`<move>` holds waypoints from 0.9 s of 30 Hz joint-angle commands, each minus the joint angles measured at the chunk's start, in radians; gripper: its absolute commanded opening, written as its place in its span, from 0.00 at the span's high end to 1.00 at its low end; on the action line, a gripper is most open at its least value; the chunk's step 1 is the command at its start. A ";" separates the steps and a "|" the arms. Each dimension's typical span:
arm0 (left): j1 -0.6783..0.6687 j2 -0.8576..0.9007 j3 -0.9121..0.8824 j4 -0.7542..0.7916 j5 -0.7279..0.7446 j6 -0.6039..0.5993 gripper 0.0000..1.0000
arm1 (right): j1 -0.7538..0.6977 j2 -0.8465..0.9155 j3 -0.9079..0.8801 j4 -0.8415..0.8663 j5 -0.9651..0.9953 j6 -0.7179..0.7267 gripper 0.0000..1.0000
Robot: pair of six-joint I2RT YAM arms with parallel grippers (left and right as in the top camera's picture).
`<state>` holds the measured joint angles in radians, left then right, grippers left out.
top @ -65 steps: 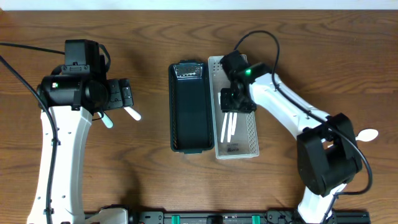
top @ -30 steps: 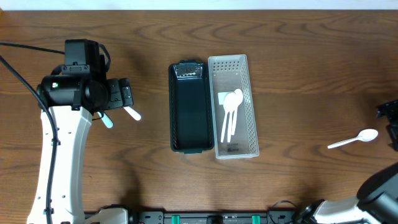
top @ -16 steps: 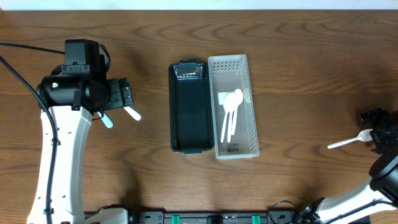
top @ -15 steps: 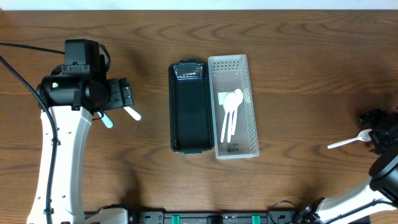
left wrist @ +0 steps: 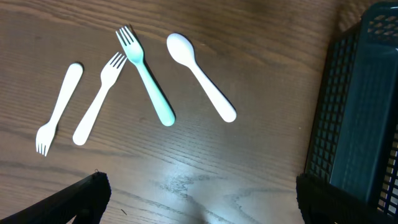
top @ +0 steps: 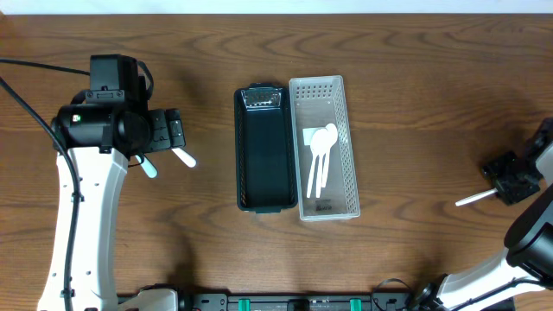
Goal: Pack container
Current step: 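Move the right gripper to the last white spoon and grasp it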
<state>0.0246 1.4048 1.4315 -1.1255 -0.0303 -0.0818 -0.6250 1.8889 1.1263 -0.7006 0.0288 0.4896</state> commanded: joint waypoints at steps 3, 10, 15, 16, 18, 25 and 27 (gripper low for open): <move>0.003 0.006 -0.005 -0.003 -0.007 -0.009 0.02 | 0.029 0.035 -0.056 0.008 -0.056 0.003 0.67; 0.003 0.005 -0.005 -0.003 -0.007 -0.009 0.02 | 0.048 0.024 -0.050 -0.018 -0.068 0.003 0.79; 0.003 0.006 -0.005 -0.003 -0.007 -0.009 0.02 | 0.105 -0.078 -0.014 -0.037 -0.096 0.003 0.79; 0.003 0.006 -0.005 -0.003 -0.007 -0.009 0.02 | 0.123 -0.116 -0.001 -0.039 -0.108 0.003 0.78; 0.003 0.006 -0.005 -0.003 -0.007 -0.009 0.02 | 0.163 -0.193 0.034 -0.050 -0.132 0.002 0.78; 0.003 0.006 -0.005 -0.003 -0.007 -0.009 0.02 | 0.411 -0.430 0.179 -0.112 -0.167 -0.023 0.77; 0.003 0.006 -0.005 -0.003 -0.007 -0.009 0.02 | 0.491 -0.463 0.188 -0.111 -0.141 -0.023 0.76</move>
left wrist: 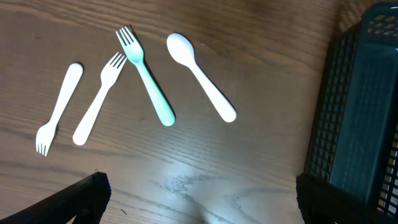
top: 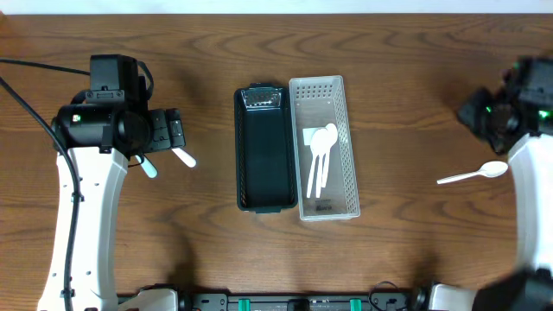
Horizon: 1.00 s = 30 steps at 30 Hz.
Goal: Pack container
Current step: 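Move the right gripper to the last white spoon and grasp it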
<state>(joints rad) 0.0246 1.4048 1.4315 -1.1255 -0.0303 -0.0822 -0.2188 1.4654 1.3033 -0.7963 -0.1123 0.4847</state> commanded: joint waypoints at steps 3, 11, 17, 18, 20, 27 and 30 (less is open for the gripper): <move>0.003 0.005 -0.005 -0.004 -0.007 -0.009 0.02 | 0.171 -0.045 0.011 -0.035 0.098 0.018 0.74; 0.003 0.006 -0.005 -0.003 -0.007 -0.008 0.02 | 0.131 0.047 0.010 -0.076 0.188 0.063 0.59; 0.003 0.005 -0.005 -0.004 -0.007 -0.008 0.02 | 0.023 0.172 0.010 -0.103 0.188 0.159 0.39; 0.003 0.006 -0.005 -0.003 -0.007 -0.008 0.02 | 0.009 0.194 0.010 -0.105 0.188 0.167 0.38; 0.003 0.006 -0.005 -0.003 -0.008 -0.008 0.02 | -0.022 0.243 0.010 -0.113 0.188 0.191 0.34; 0.003 0.006 -0.005 -0.003 -0.007 -0.008 0.02 | -0.115 0.410 0.010 -0.124 0.183 0.210 0.28; 0.003 0.006 -0.005 -0.004 -0.007 -0.008 0.02 | -0.153 0.475 0.010 -0.124 0.183 0.210 0.27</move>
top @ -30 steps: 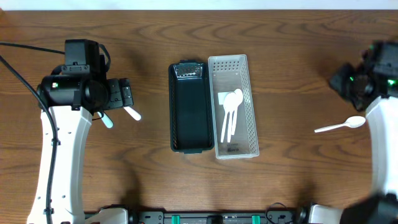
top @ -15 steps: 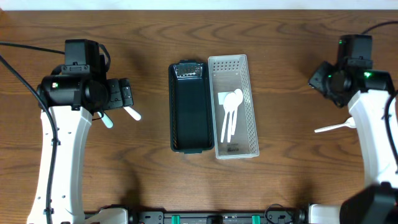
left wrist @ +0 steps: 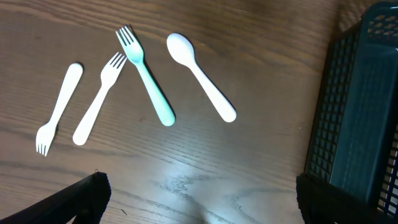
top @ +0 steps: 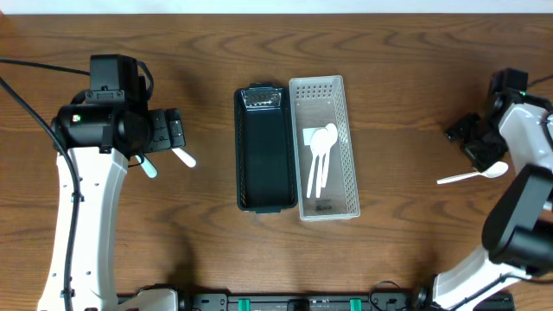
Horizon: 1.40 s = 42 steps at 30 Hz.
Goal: Pack container
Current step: 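Move the right gripper to the last white spoon and grasp it, then place the spoon in the clear basket and release it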
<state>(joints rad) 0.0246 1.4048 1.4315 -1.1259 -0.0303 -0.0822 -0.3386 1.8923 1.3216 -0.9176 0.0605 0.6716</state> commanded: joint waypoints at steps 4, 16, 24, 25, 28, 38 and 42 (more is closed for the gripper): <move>0.003 0.006 -0.005 -0.003 -0.007 -0.008 0.02 | -0.070 0.103 -0.009 -0.002 0.011 0.022 0.27; 0.003 0.006 -0.005 -0.003 -0.007 -0.009 0.02 | -0.089 0.173 -0.014 0.050 0.011 -0.037 0.41; 0.003 0.005 -0.005 -0.003 -0.007 -0.008 0.02 | -0.089 0.196 -0.090 0.101 0.011 -0.041 0.68; 0.003 0.006 -0.005 -0.003 -0.007 -0.009 0.02 | -0.089 0.196 -0.104 0.111 0.011 -0.041 0.72; 0.003 0.005 -0.005 -0.003 -0.007 -0.008 0.02 | -0.089 0.196 -0.137 0.130 0.011 -0.041 0.78; 0.003 0.006 -0.005 -0.003 -0.007 -0.008 0.02 | -0.088 0.195 -0.157 0.136 -0.014 -0.050 0.99; 0.003 0.005 -0.005 -0.003 -0.007 -0.009 0.02 | -0.081 0.163 -0.134 0.105 -0.042 -0.052 0.99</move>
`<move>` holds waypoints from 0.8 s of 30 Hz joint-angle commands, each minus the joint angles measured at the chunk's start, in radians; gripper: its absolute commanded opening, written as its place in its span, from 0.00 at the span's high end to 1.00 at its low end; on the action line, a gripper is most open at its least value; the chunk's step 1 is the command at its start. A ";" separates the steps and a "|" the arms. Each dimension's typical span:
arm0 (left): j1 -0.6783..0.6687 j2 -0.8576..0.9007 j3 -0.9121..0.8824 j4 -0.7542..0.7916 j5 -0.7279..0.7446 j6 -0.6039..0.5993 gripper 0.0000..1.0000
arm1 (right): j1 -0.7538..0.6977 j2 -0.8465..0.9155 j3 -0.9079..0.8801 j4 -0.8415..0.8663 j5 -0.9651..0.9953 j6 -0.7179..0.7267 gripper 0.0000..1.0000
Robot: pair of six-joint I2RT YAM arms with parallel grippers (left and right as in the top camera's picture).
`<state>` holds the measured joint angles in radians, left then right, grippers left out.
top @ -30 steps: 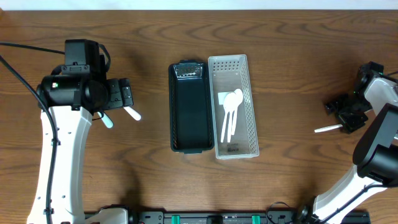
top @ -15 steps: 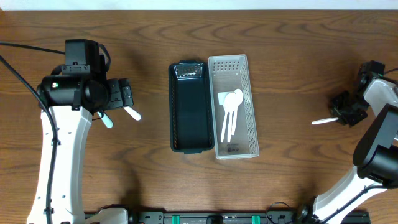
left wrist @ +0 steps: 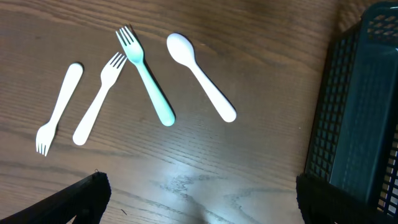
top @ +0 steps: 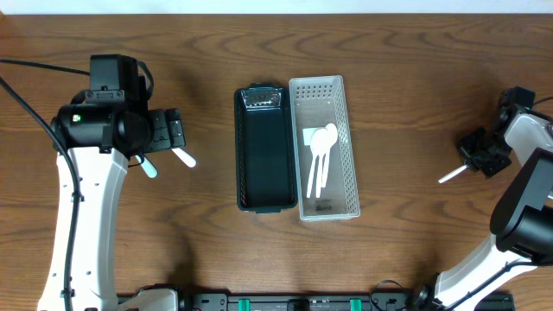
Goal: Pack container
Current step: 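Place the spoon in the clear basket and release it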
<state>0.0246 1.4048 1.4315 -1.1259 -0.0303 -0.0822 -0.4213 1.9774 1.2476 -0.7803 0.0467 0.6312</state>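
A black mesh container [top: 263, 160] and a clear container [top: 339, 104] stand side by side mid-table; several white spoons [top: 318, 155] lie in the clear one. My left gripper [top: 177, 134] hovers open over loose cutlery: two white forks [left wrist: 93, 106], a teal fork [left wrist: 149, 87] and a white spoon [left wrist: 202, 78]. Its fingers [left wrist: 81, 196] are spread wide apart with nothing between them. At the far right, my right gripper [top: 484, 154] sits over the bowl end of another white spoon [top: 449, 175]. Only that spoon's handle shows. How the right jaws stand is not visible.
The black container's wall [left wrist: 323, 118] fills the right side of the left wrist view. Bare wooden table [top: 406, 104] lies between the containers and the right arm. The table's far edge runs along the top of the overhead view.
My right gripper has shifted from just above the right-hand spoon to over its bowl end, hiding the bowl. The left arm and the cutlery under it are unchanged.
The right gripper was low at the right edge with a spoon handle sticking out beside it. Then the arm stood further back and the spoon lay free on the table. Then the gripper was next to the spoon, and now it covers the bowl. The left arm stayed still.
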 commanded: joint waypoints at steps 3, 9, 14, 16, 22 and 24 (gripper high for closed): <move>0.003 0.005 -0.005 -0.003 -0.007 -0.008 0.02 | 0.029 0.016 -0.014 -0.076 -0.029 -0.033 0.99; 0.003 0.005 -0.005 -0.003 -0.007 -0.008 0.02 | 0.180 -0.195 0.103 -0.139 -0.094 -0.111 0.99; 0.003 0.006 -0.005 -0.003 -0.007 -0.009 0.02 | 0.406 -0.337 0.175 -0.139 -0.153 -0.120 0.99; 0.003 0.005 -0.005 -0.003 -0.007 -0.009 0.02 | 0.505 -0.359 0.193 -0.137 -0.156 -0.120 0.99; 0.003 0.006 -0.005 -0.003 -0.007 -0.008 0.02 | 0.749 -0.325 0.203 -0.128 -0.139 -0.097 0.99; 0.003 0.005 -0.005 -0.003 -0.007 -0.008 0.02 | 0.797 -0.294 0.203 -0.129 -0.114 -0.086 0.99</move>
<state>0.0246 1.4048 1.4315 -1.1255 -0.0303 -0.0822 0.3210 1.6352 1.4601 -0.9051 -0.0994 0.5339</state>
